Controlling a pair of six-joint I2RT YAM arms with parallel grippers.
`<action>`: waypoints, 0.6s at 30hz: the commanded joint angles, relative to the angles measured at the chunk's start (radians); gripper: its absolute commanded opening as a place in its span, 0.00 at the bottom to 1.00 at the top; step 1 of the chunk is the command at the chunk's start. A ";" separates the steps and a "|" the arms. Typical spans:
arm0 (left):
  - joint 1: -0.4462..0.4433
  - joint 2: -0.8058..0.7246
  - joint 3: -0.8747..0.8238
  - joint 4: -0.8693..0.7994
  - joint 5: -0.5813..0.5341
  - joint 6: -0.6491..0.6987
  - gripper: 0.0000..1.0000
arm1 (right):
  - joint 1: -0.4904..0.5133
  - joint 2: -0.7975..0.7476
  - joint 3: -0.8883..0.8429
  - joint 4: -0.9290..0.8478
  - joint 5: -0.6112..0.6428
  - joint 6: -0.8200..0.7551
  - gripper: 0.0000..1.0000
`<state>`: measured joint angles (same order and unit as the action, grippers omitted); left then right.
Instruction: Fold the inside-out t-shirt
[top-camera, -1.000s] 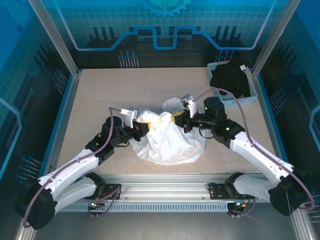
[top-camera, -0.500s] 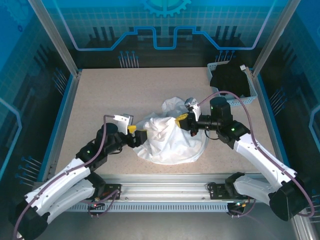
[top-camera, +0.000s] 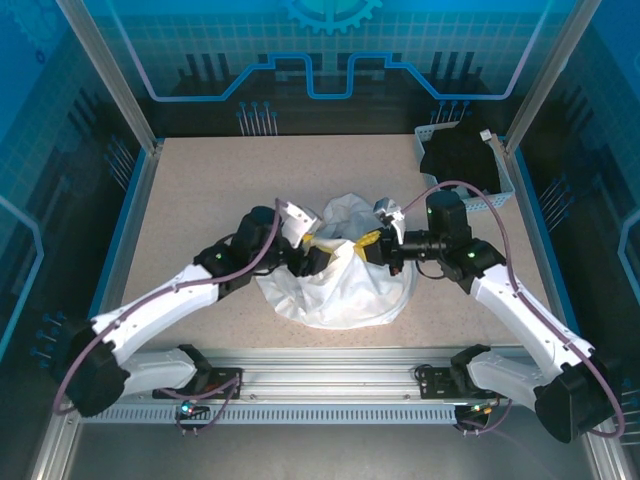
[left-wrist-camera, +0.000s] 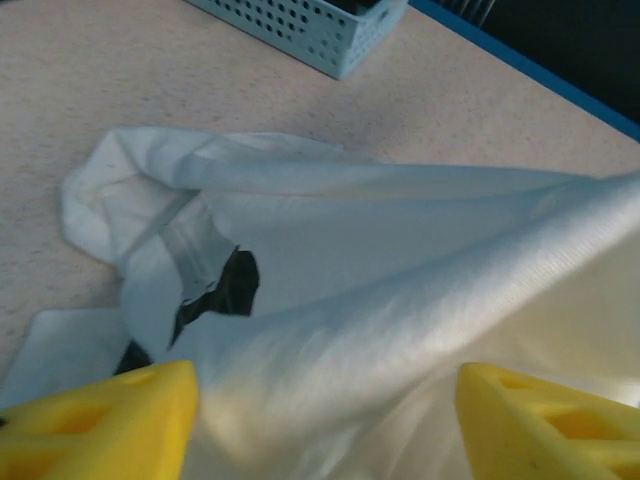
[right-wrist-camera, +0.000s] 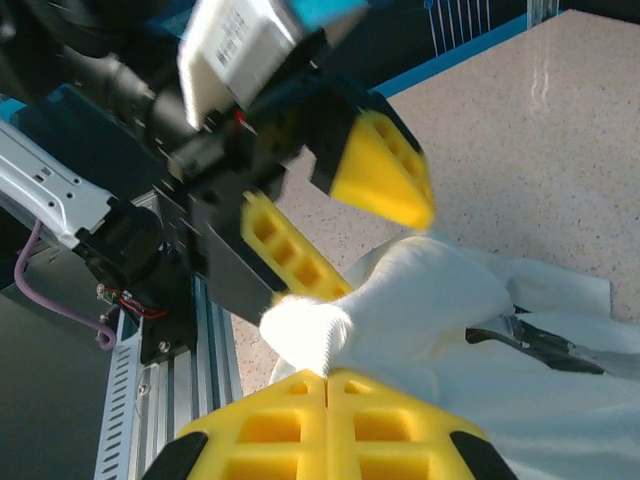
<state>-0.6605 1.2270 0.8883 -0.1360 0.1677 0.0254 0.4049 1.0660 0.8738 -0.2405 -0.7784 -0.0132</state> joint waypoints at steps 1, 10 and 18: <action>-0.007 0.084 0.092 -0.058 0.133 0.108 0.51 | -0.029 -0.001 0.039 -0.014 -0.063 -0.021 0.00; 0.016 0.034 0.153 -0.072 0.216 -0.143 0.00 | -0.069 -0.001 0.073 -0.094 0.109 -0.018 0.00; 0.115 -0.051 0.083 0.095 0.571 -0.483 0.00 | -0.053 -0.007 0.054 -0.004 0.162 0.037 0.01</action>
<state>-0.5697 1.1976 0.9958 -0.1158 0.5735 -0.2977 0.3477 1.0687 0.9127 -0.2806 -0.6422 -0.0036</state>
